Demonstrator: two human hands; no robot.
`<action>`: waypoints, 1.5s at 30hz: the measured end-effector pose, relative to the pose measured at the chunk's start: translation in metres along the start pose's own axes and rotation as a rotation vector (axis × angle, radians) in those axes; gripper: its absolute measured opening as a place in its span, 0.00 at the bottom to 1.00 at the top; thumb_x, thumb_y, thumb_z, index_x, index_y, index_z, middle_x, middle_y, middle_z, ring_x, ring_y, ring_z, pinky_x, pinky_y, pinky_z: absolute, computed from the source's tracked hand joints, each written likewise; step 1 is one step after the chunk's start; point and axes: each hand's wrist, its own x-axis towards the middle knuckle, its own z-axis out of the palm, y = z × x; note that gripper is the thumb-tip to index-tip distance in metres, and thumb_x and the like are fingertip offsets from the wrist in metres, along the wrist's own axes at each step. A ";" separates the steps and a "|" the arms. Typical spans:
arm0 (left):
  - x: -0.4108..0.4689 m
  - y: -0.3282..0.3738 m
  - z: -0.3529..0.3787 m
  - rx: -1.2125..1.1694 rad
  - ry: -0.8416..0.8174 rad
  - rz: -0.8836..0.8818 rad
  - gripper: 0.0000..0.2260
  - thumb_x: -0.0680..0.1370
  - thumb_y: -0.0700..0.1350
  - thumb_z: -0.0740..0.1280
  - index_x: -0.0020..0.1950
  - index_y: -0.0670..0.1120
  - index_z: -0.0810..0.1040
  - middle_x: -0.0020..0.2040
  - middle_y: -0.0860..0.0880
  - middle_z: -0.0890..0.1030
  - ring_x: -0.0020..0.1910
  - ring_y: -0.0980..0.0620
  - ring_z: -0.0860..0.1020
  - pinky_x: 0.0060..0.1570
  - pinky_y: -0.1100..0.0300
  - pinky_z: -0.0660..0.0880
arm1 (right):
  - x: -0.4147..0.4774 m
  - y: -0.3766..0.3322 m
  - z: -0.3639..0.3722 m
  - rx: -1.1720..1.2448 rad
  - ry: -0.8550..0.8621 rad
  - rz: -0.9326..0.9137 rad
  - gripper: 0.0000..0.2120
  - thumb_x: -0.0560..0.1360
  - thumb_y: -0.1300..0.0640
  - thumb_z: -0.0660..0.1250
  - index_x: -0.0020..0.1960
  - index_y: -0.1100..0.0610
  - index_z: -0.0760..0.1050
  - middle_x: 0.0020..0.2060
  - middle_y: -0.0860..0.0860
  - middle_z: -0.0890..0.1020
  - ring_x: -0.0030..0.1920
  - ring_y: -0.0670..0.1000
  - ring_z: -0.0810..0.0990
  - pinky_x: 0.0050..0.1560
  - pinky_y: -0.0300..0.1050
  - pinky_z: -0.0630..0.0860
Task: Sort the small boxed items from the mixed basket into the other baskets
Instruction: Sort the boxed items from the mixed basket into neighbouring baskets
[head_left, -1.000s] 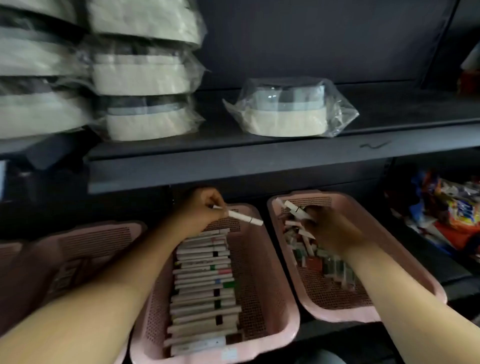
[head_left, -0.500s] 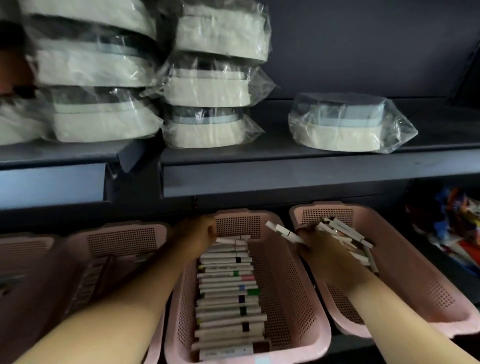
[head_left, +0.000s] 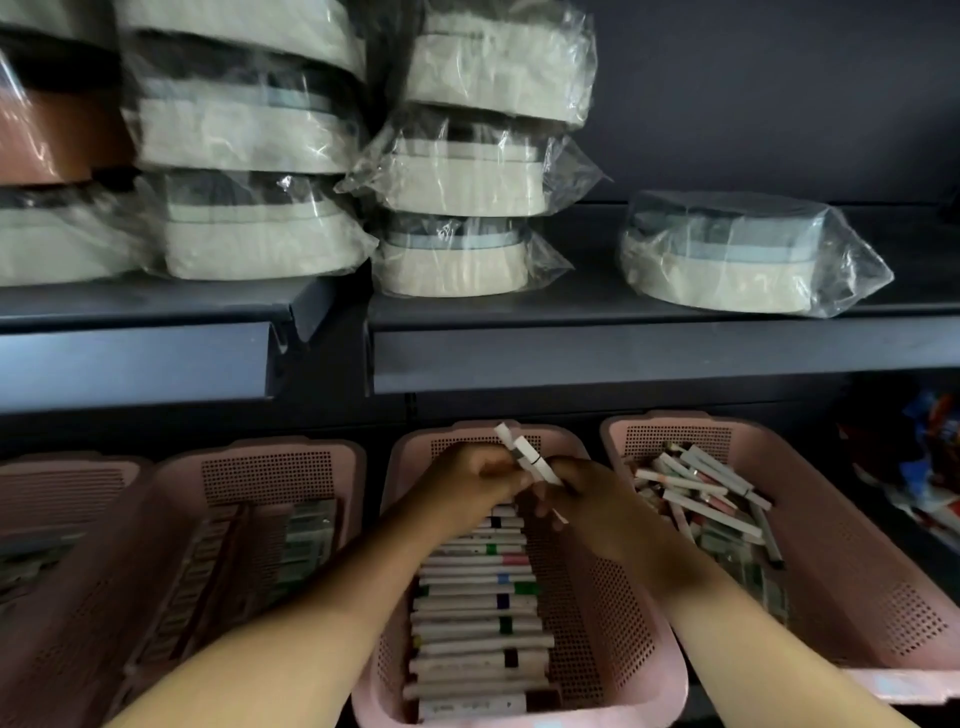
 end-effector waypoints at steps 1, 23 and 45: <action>-0.001 0.000 0.001 -0.030 0.023 -0.004 0.07 0.82 0.41 0.70 0.52 0.53 0.85 0.48 0.54 0.87 0.48 0.63 0.84 0.55 0.64 0.79 | 0.001 -0.004 0.004 0.052 -0.006 -0.001 0.08 0.82 0.57 0.63 0.47 0.48 0.78 0.41 0.53 0.84 0.36 0.45 0.80 0.39 0.36 0.77; 0.019 -0.035 -0.026 0.714 0.096 0.044 0.14 0.82 0.46 0.69 0.67 0.54 0.82 0.61 0.56 0.83 0.59 0.57 0.80 0.61 0.64 0.74 | 0.002 0.016 -0.002 -0.092 0.054 0.037 0.08 0.81 0.48 0.64 0.48 0.50 0.77 0.37 0.49 0.81 0.37 0.48 0.80 0.39 0.46 0.75; 0.018 -0.025 -0.026 0.866 0.111 0.125 0.14 0.85 0.51 0.63 0.69 0.57 0.80 0.59 0.53 0.84 0.56 0.51 0.82 0.59 0.55 0.78 | 0.000 0.008 -0.007 -0.294 -0.021 -0.007 0.09 0.81 0.49 0.64 0.55 0.50 0.80 0.49 0.45 0.81 0.49 0.44 0.80 0.47 0.38 0.74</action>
